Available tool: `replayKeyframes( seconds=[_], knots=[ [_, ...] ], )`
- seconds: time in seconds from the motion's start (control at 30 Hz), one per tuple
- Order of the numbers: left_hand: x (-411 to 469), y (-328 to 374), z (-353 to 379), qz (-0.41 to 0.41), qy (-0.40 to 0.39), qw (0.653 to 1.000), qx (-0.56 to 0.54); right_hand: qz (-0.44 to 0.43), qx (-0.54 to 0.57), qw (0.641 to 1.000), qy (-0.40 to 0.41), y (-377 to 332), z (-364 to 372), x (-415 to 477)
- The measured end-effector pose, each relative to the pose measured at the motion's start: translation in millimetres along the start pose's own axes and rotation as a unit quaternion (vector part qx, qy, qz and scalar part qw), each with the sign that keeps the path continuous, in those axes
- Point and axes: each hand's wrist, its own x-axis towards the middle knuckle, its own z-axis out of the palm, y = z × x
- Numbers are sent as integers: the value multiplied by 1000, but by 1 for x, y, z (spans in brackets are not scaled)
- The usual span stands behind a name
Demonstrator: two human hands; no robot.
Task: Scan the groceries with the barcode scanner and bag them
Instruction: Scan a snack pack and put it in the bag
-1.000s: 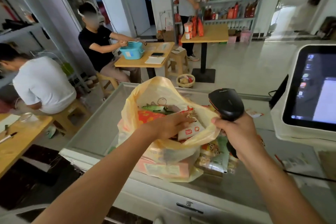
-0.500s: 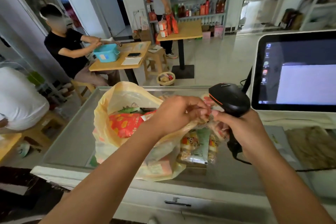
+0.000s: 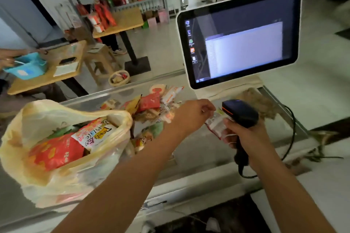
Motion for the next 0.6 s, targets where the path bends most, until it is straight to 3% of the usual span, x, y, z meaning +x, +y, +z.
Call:
replayKeyframes(
  seconds=[0.2,0.37,0.53,0.6],
  knots=[
    [21,0,54,-93,-42,989,106,82,19,996,11,37,-27,12],
    [31,6,85,-58,-75,970,226,94,7,995,24,40,-37,18],
    [39,1,103,-214,-139,966,32,60,2,997,37,43,-42,19],
    [38,-4,95,-213,-155,962,-76,35,4,998,53,44,-42,19]
  ],
)
